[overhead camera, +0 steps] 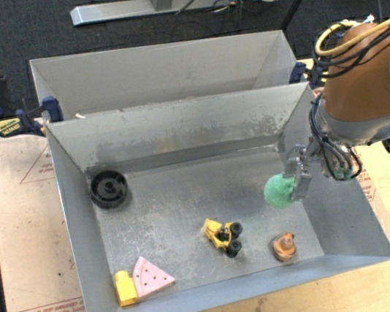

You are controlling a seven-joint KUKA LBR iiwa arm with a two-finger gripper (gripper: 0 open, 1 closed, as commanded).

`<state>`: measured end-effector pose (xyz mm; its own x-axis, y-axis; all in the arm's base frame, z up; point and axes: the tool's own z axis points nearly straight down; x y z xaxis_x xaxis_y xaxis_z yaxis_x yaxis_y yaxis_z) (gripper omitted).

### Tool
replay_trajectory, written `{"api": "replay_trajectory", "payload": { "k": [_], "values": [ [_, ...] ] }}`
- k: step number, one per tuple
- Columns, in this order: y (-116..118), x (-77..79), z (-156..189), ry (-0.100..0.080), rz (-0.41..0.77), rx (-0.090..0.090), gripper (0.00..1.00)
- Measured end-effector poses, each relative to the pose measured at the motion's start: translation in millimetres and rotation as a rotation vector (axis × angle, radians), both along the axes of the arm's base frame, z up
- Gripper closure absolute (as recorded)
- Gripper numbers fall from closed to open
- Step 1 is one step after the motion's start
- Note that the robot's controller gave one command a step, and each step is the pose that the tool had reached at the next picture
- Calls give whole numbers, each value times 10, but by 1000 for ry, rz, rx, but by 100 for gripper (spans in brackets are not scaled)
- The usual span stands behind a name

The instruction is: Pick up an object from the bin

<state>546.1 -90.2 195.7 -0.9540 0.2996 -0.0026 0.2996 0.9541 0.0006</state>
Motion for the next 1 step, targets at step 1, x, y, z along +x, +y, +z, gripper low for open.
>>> {"api": "replay_trajectory", "payload": {
  "k": [1],
  "values": [
    [161,122,365,5,67,0,100]
  ]
}}
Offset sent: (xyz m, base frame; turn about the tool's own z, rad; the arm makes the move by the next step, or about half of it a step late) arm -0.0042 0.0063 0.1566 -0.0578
